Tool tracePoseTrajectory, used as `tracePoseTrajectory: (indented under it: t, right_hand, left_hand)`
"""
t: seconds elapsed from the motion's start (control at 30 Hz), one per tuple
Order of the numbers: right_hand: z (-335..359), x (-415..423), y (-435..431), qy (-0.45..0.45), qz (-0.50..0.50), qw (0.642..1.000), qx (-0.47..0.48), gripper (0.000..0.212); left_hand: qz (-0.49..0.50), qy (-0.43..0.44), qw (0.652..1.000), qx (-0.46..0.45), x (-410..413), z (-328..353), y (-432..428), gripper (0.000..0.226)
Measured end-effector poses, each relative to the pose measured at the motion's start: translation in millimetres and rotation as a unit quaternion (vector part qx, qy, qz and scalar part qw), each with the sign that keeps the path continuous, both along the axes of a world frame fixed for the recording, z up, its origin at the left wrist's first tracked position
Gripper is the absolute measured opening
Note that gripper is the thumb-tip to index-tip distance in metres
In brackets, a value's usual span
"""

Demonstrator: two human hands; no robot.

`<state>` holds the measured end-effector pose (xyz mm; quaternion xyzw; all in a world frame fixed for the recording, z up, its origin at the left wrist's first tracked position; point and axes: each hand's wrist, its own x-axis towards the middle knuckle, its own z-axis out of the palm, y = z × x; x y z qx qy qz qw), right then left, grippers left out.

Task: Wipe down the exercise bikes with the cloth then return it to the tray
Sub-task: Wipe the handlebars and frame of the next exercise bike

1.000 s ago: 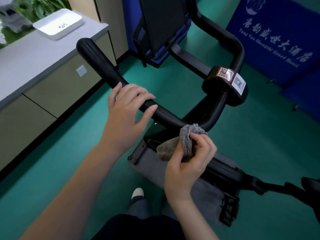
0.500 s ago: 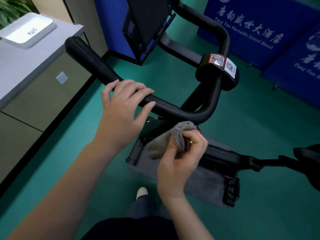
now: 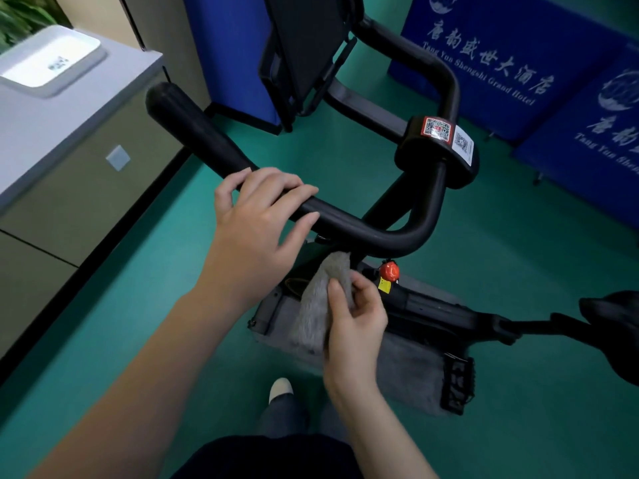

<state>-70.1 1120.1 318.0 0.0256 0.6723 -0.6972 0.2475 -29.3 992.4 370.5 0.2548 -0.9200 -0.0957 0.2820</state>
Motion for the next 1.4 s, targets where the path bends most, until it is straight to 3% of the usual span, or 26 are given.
tracePoseTrajectory:
  t: [0.2,0.33,0.63,0.77,1.0,1.4]
  right_hand:
    - [22,-27,-33,-0.200,0.017,0.964,-0.176,0.016]
    - [26,-33,-25,-0.243,0.032,0.952,-0.183,0.014]
    - [16,-60,23,-0.176,-0.007,0.969,-0.175,0.012]
    - [13,-56,19,-0.187,0.078,0.972,-0.119,0.012]
    - [22,-116,34,-0.219,0.043,0.964,-0.142,0.018]
    - [18,-184,29,-0.102,0.098,0.987,-0.075,0.018]
  left_hand:
    - [0.006,0.002,1.000,-0.001,-1,-1,1,0.029]
    - [0.006,0.003,1.000,0.000,-1,-2,0,0.030]
    - [0.014,0.005,1.000,0.003,-3,-3,3,0.029]
    - [0.029,-0.001,1.000,-0.003,-6,0,6,0.033]
    - [-0.029,-0.003,1.000,0.004,-38,8,26,0.035]
    - [0.007,-0.021,0.999,0.048,-52,1,52,0.039]
